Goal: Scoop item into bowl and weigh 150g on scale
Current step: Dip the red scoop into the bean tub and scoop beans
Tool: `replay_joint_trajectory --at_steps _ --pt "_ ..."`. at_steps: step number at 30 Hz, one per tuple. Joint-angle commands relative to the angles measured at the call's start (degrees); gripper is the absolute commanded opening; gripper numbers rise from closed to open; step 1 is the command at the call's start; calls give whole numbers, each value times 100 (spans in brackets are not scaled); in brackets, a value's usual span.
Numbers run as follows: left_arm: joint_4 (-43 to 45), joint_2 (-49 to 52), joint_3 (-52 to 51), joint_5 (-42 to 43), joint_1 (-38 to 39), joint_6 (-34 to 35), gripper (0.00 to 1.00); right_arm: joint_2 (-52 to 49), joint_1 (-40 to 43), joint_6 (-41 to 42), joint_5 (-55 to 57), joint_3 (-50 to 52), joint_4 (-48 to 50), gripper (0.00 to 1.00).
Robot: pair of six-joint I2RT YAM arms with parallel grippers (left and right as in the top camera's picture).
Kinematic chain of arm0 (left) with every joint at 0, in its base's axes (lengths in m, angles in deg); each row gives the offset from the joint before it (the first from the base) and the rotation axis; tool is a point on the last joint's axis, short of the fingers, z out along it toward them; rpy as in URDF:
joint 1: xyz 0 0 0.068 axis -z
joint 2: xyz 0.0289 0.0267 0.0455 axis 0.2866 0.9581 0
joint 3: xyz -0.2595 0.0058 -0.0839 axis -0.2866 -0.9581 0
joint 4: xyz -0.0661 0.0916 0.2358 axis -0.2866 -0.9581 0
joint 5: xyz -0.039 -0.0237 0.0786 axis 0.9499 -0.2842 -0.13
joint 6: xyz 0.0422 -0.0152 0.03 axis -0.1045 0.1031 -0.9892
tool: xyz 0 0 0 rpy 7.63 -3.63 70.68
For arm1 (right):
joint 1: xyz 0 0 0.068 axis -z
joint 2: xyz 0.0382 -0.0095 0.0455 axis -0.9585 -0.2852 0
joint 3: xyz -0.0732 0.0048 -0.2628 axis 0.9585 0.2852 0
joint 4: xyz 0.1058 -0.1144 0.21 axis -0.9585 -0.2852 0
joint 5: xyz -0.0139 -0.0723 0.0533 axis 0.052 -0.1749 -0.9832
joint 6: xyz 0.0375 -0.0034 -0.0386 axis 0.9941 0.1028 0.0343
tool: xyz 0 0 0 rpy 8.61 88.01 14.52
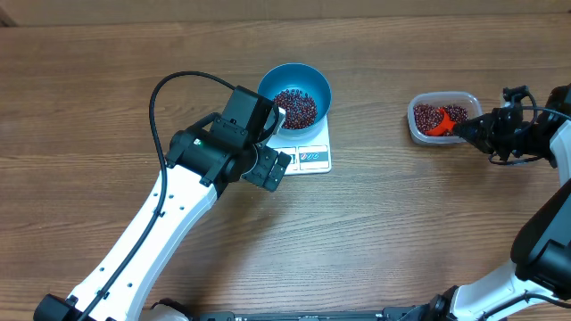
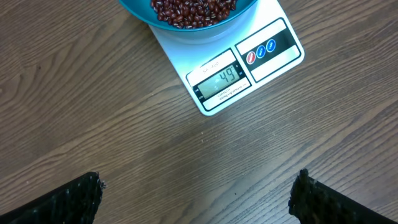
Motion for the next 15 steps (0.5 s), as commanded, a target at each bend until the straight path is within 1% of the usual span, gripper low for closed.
replay_joint_trajectory --at_steps 1,6,15 --pt "9 -70 -24 66 2 -90 100 -35 70 -90 -354 39 59 4" --pt "9 -70 -24 66 2 -90 100 -35 205 -105 -678 39 129 4" --pt "9 -70 -24 66 2 -92 100 -35 407 -109 -791 39 129 4"
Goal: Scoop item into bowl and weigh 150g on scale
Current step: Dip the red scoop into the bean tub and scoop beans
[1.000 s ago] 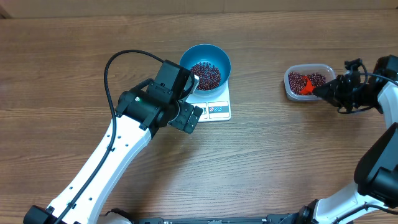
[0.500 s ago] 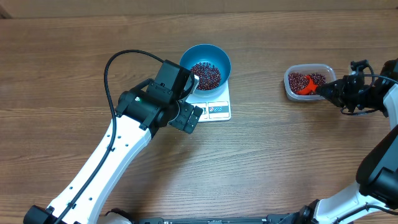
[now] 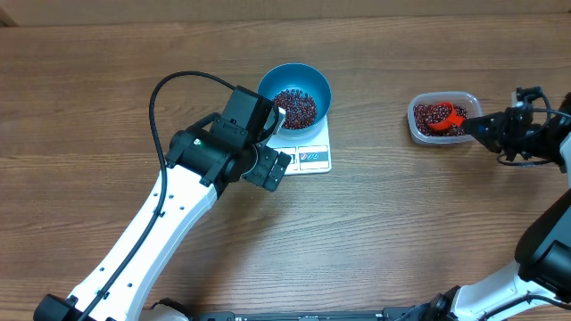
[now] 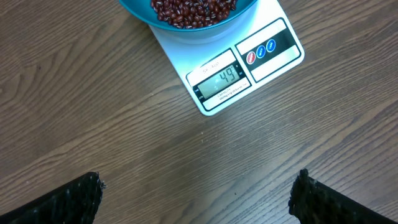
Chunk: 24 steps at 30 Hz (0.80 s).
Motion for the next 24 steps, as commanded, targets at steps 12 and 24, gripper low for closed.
replay_joint_trajectory --at_steps 12,24 --pt "9 -70 -24 66 2 -90 100 -35 90 -129 -634 37 -35 4" --pt "9 -70 -24 66 2 -90 100 -33 90 -426 -933 37 -214 4"
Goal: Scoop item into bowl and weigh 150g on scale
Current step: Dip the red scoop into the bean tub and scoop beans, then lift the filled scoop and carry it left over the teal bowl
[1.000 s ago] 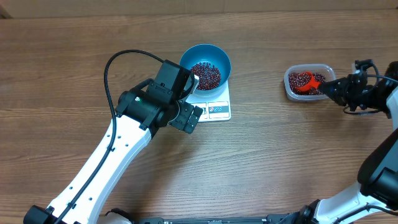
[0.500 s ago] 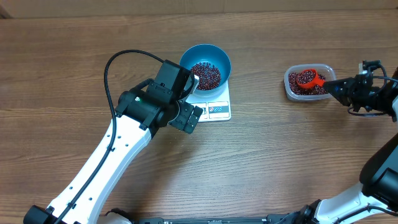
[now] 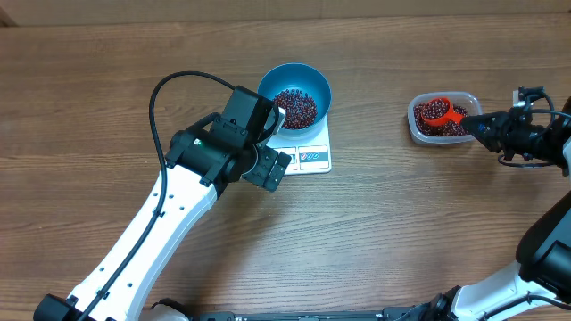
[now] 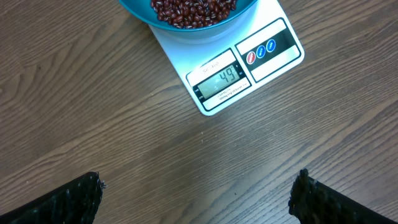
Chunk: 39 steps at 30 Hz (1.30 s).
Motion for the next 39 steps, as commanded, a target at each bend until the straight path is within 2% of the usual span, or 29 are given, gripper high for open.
replay_joint_trajectory --at_steps 1,25,39 --pt "9 -70 -24 66 2 -92 100 -33 39 -160 -313 37 11 4" --pt "9 -70 -24 66 2 -90 99 -24 225 -463 -1493 22 -262 4" --pt "9 -70 -24 66 2 -90 100 107 -822 -415 -1493 -127 -116 4"
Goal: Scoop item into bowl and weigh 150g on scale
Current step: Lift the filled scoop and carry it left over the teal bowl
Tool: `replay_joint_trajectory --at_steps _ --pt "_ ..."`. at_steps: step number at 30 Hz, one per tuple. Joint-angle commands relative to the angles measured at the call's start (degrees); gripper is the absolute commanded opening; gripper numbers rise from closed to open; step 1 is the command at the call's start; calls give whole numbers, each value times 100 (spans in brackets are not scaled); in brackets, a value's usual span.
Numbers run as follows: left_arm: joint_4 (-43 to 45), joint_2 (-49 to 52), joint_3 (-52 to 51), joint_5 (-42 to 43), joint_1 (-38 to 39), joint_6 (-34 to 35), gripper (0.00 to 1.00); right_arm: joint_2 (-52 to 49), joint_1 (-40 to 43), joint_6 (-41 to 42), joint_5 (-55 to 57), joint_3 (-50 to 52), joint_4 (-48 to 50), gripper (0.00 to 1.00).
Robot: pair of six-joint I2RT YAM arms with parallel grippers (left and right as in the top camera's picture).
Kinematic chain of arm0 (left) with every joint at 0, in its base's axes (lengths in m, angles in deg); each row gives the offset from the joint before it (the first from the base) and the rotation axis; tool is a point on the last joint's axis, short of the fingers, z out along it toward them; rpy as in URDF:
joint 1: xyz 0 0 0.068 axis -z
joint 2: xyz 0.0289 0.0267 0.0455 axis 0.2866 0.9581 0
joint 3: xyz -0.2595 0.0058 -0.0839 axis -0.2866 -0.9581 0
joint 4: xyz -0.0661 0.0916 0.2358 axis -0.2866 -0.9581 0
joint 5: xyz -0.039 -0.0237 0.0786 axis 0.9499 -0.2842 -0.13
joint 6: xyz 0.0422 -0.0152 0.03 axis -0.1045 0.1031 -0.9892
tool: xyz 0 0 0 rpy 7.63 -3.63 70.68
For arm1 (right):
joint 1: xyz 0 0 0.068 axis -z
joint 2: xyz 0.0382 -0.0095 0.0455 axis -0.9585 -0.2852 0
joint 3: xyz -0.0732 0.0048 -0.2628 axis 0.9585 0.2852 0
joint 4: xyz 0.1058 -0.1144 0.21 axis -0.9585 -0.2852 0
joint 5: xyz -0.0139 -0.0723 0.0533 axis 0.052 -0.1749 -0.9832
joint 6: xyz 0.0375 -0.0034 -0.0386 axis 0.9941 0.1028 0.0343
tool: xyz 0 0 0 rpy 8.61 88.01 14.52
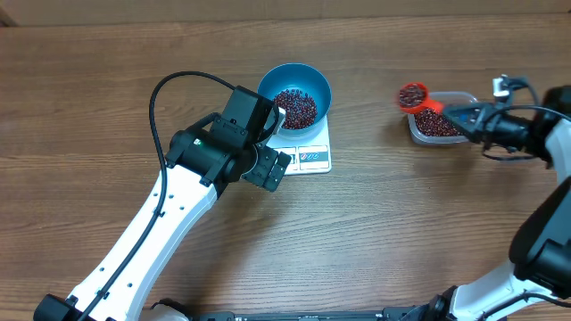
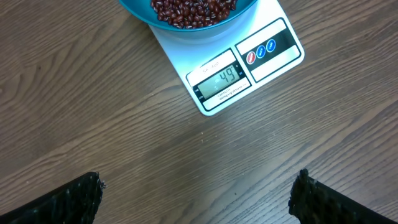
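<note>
A blue bowl (image 1: 295, 94) of red beans stands on the white scale (image 1: 306, 150), whose display (image 2: 224, 78) reads 49. My right gripper (image 1: 457, 112) is shut on the handle of a red scoop (image 1: 413, 96). The scoop is loaded with beans and hangs just past the left edge of the clear bean container (image 1: 442, 127). My left gripper (image 2: 196, 199) is open over bare table in front of the scale, with nothing between its fingers (image 2: 317, 199).
The left arm (image 1: 223, 147) lies close against the scale's left front corner. Bare wooden table (image 1: 370, 107) separates the bowl from the container. The right arm reaches in from the right edge.
The loaded scoop was over the container and now hangs past its left edge, nearer the bowl. My right gripper moved left with it. The left arm and the 49 reading are unchanged.
My right gripper first held the scoop tipped down in the container's beans. It then sat deeper among them, then lay level and full over the container. Now the scoop is outside the container to the left. The left gripper stayed open throughout.
</note>
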Motion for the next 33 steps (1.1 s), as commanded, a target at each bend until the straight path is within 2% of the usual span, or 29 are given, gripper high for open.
replay_joint_trajectory --at_steps 1,8,16,27,33 --pt "9 -70 -24 66 2 -90 100 109 -354 -20 -210 -186 33 4" --pt "9 -70 -24 66 2 -90 100 109 -1117 81 -205 -551 42 4" --pt "9 -70 -24 66 2 -92 100 109 -1932 855 -177 -837 715 3" --pt "9 -70 -24 66 2 -92 99 109 -2787 1860 496 -846 1733 4" --pt "9 -70 -24 66 2 -90 100 109 -3123 2017 1064 -1064 1681 4"
